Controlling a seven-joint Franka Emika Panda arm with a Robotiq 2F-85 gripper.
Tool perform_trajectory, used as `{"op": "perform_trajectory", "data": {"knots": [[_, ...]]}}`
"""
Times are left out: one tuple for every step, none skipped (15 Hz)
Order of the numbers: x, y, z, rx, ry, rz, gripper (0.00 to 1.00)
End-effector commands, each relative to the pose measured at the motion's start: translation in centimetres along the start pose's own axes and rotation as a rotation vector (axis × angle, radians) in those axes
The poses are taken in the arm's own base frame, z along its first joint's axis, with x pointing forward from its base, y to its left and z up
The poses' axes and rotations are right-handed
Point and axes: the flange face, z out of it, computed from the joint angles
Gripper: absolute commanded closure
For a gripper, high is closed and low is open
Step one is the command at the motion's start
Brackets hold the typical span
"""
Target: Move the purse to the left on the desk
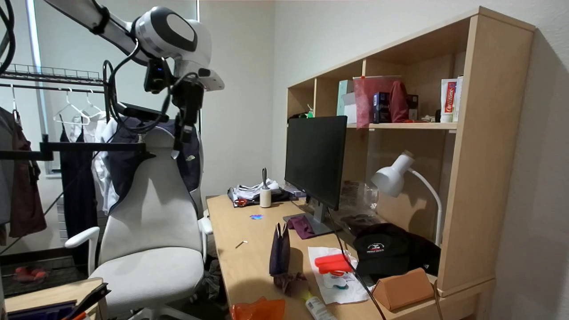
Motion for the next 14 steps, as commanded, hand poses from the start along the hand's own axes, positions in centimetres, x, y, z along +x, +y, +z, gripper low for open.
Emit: {"op": "perform_trajectory", "data": {"knots": [[7.3, 2.1, 3.1, 0.020, 0.120, -0.168, 0.00], [9.4, 2.5, 4.0, 0.041, 0.156, -0.207, 0.00], [11.8, 2.7, 5.2, 0.065, 0.185, -0.250, 0.00], [14.2, 2.5, 6.3, 0.096, 0.208, -0.292, 0.00], [16.4, 2.5, 7.6, 0.122, 0.228, -0.337, 0.00], [18.5, 1.9, 8.7, 0.138, 0.250, -0.384, 0.00], [20.1, 1.6, 9.4, 0.150, 0.267, -0.432, 0.00], [21.9, 0.7, 10.2, 0.163, 0.270, -0.485, 0.00], [23.2, 0.0, 10.9, 0.173, 0.264, -0.538, 0.00], [24.8, -1.1, 11.5, 0.178, 0.245, -0.593, 0.00], [25.9, -1.8, 11.9, 0.182, 0.230, -0.643, 0.00], [26.9, -2.5, 12.3, 0.187, 0.217, -0.694, 0.00], [28.0, -3.2, 12.8, 0.192, 0.203, -0.741, 0.00], [29.2, -4.0, 13.7, 0.204, 0.185, -0.790, 0.00]]}}
